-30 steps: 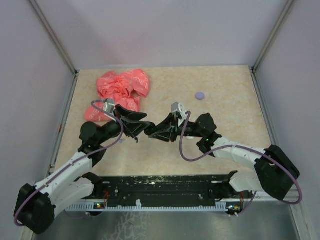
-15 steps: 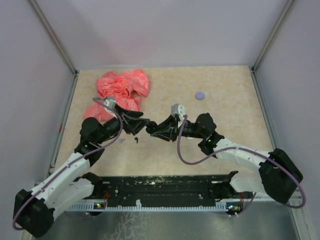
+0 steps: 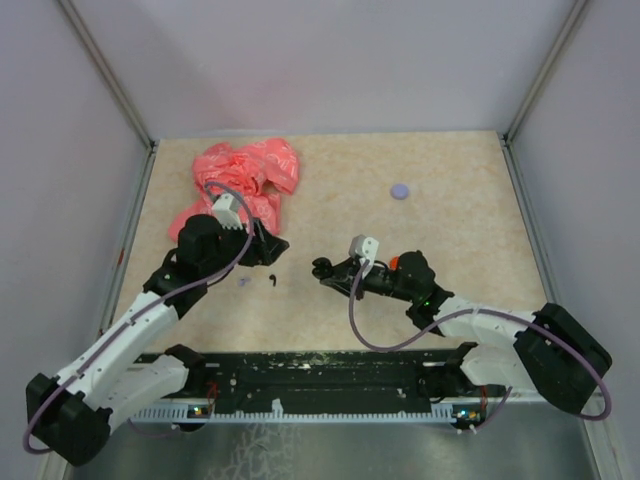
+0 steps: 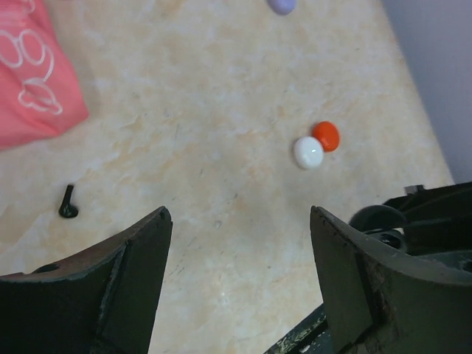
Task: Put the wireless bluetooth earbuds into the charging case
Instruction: Pick up the earbud from the center of the board.
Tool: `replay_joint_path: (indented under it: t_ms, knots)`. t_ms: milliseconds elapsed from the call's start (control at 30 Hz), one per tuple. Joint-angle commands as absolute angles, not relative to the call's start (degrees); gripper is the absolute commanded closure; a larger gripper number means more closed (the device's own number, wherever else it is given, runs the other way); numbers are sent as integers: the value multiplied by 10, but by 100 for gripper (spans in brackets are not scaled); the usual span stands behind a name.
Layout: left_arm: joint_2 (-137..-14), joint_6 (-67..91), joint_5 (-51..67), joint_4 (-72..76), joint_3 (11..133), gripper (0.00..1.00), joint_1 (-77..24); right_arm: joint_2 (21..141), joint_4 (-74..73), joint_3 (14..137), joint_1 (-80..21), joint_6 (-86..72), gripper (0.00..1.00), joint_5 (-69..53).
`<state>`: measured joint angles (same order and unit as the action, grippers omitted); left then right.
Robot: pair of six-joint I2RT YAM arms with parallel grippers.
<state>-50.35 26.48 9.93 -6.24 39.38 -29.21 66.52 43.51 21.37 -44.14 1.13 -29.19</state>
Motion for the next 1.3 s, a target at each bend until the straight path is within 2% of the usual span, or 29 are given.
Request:
replay_joint_path:
  t_ms: [0, 267, 533, 667, 767, 1000, 1267]
  knots:
    - [-547, 259, 47, -172, 418, 20, -291, 649, 559, 173, -446, 34, 100, -262]
    - [-654, 261, -2, -215, 445, 21, -298, 653, 609, 134, -446, 52, 100, -240]
    - [-768, 267, -78, -255, 491, 22, -329, 641, 586, 128, -446, 68, 100, -208]
    - [-822, 269, -100, -266, 514, 27, -336, 648, 596, 125, -446, 66, 100, -205]
    - [-854, 272, -105, -265, 524, 36, -346, 653, 603, 124, -446, 65, 100, -203]
    - [-900, 276, -124, -289, 541, 48, -358, 652, 593, 126, -447, 65, 100, -196]
    - [-931, 273, -127, -284, 540, 53, -359, 654, 586, 129, -449, 69, 100, -193]
